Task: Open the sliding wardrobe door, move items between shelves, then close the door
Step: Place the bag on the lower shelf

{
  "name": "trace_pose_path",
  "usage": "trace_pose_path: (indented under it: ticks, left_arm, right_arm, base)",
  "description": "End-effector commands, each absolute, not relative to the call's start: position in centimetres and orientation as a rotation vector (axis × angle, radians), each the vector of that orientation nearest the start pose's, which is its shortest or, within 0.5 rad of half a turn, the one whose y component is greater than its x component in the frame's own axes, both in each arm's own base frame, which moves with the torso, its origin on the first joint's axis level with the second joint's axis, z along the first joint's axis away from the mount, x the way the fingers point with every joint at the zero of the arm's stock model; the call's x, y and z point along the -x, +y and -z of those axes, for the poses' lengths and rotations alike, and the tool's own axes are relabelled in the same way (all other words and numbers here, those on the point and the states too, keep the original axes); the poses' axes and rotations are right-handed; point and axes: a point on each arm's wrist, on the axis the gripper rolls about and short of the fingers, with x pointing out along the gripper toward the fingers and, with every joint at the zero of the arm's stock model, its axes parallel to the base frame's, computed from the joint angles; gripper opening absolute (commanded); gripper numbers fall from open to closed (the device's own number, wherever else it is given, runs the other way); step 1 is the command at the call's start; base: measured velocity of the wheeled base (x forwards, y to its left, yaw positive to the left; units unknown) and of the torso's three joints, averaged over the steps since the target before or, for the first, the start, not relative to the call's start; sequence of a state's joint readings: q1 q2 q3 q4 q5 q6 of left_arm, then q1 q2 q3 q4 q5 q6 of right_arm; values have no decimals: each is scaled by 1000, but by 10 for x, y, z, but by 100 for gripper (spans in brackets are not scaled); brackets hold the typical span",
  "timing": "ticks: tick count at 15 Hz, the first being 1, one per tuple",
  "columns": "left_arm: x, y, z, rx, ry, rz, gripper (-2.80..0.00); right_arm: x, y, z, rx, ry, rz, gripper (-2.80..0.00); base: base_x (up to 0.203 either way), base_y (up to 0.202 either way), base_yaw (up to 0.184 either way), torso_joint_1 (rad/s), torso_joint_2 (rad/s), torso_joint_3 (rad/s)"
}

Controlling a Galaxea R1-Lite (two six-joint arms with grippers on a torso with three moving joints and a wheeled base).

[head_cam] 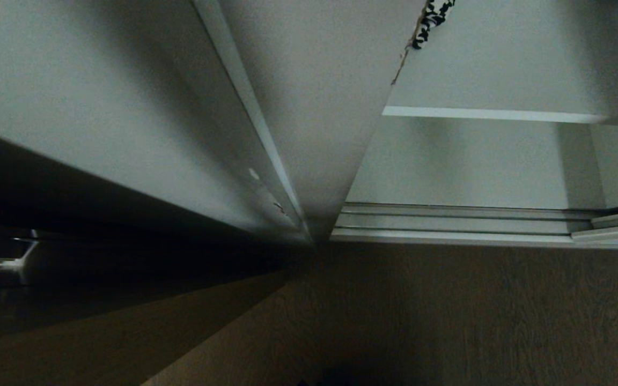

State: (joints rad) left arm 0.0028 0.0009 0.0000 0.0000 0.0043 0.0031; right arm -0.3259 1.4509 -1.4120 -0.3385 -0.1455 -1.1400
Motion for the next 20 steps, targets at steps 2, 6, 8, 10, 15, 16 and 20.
trace_pose_path:
  ticks: [2,6,8,10,15,16,20]
  left_arm:
    - [23,0,-76,-3,2,-8,-280]
    - [23,0,-76,-3,2,-8,-280]
    - [23,0,-76,-3,2,-8,-280]
    - [23,0,-76,-3,2,-8,-280]
    - [23,0,-76,-3,2,-8,-280]
    - [23,0,-76,-3,2,-8,-280]
    - [23,0,-76,-3,2,-8,-280]
  right_arm:
    - [-223,-80,-393,1140,11,589,-280]
    - [-212,-77,-387,1140,18,575,-280]
    - [-199,-72,-389,1143,-9,558,-280]
    - [-183,-66,-393,1145,-39,556,-280]
    - [-139,-50,-411,1150,-125,601,-280]
    - [-128,-46,-413,1150,-136,608,-280]
    - [-75,-28,-415,1145,-133,608,-280]
  base:
    - [0,0,0,0,0,0]
    - [0,0,0,0,0,0]
    - [0,0,0,0,0,0]
    - [0,0,0,0,0,0]
    - [0,0,0,0,0,0]
    - [0,0,0,0,0,0]
    - [0,0,0,0,0,0]
